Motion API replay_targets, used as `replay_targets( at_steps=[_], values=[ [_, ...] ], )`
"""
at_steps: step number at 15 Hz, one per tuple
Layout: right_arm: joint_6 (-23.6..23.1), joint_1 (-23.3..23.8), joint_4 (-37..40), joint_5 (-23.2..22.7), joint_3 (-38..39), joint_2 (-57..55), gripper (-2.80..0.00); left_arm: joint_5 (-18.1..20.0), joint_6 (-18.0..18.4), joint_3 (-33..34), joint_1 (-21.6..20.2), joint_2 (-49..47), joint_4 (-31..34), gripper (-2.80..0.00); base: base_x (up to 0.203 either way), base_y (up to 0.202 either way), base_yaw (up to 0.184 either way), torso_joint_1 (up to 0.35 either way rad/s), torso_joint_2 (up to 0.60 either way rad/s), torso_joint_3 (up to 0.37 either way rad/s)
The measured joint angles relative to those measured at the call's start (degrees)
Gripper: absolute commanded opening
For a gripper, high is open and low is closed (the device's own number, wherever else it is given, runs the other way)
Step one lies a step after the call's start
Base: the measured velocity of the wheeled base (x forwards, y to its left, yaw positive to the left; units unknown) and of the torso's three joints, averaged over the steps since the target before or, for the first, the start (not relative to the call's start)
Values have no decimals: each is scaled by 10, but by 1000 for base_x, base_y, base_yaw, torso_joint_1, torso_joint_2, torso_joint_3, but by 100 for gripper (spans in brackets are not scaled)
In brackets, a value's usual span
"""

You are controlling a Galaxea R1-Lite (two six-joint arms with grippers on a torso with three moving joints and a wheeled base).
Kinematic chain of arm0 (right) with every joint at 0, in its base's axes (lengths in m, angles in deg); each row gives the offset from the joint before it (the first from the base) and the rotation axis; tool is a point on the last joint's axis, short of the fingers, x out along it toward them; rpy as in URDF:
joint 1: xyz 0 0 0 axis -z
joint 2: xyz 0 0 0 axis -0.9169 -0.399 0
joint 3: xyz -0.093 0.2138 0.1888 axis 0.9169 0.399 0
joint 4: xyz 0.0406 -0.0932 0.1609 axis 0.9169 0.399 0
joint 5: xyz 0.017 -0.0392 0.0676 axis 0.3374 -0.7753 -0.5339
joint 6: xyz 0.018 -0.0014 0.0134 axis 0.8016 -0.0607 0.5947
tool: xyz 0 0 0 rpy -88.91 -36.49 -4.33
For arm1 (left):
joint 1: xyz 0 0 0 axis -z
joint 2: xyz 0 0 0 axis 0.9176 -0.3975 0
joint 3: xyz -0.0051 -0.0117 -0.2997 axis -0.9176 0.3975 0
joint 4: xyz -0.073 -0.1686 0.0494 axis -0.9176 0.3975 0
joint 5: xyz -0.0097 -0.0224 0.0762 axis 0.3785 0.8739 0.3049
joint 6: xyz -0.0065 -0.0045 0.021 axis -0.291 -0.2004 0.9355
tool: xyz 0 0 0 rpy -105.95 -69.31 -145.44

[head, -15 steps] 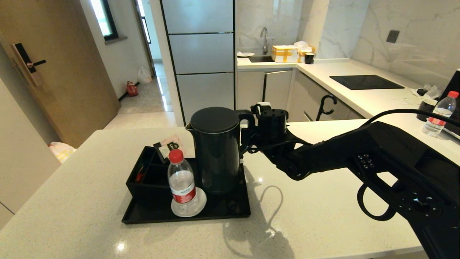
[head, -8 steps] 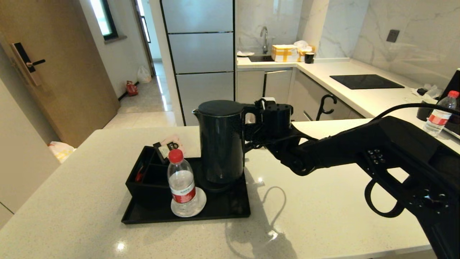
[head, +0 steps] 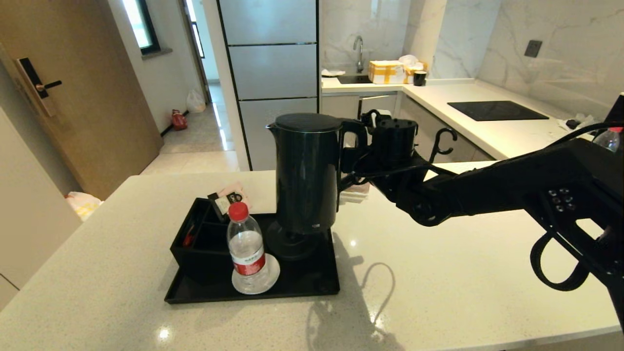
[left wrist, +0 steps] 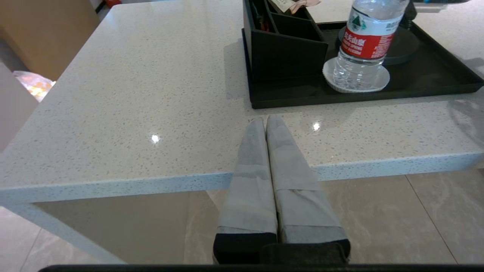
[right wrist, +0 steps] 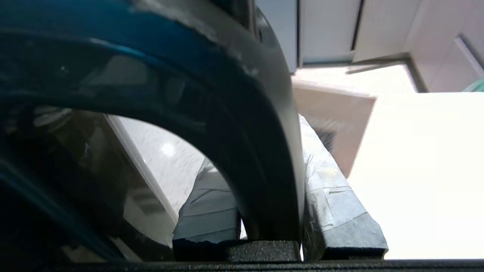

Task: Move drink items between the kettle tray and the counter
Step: Place it on the right

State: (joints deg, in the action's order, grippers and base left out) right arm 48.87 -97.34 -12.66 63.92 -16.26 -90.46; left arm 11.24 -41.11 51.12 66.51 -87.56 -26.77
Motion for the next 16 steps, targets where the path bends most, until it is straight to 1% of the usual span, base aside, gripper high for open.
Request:
replay_targets(
  at_steps=[2, 4, 6, 8, 9, 11, 14, 16],
  values=[
    [-4, 21, -4, 14, 9, 10, -280, 0, 0, 0, 1, 0, 0, -280, 0, 0, 0, 0, 0, 0],
    [-4, 55, -7, 25, 30, 22, -280, 0, 0, 0, 1, 0, 0, -280, 0, 0, 0, 0, 0, 0],
    [-1, 105, -9, 25, 67, 43, -280, 0, 0, 0, 0, 0, 0, -280, 0, 0, 0, 0, 0, 0],
    [1, 163, -18, 15, 123, 69, -280, 0, 0, 0, 1, 0, 0, -280, 0, 0, 0, 0, 0, 0],
    [-1, 185, -35, 5, 148, 78, -280, 0, 0, 0, 1, 0, 0, -280, 0, 0, 0, 0, 0, 0],
    [-10, 211, -86, -19, 186, 91, -280, 0, 0, 0, 0, 0, 0, -280, 0, 0, 0, 0, 0, 0],
    [-49, 236, -180, -45, 274, 99, -280, 0, 0, 0, 1, 0, 0, -280, 0, 0, 0, 0, 0, 0],
    [-62, 246, -226, -51, 316, 100, -280, 0, 0, 0, 0, 0, 0, -280, 0, 0, 0, 0, 0, 0]
  ],
)
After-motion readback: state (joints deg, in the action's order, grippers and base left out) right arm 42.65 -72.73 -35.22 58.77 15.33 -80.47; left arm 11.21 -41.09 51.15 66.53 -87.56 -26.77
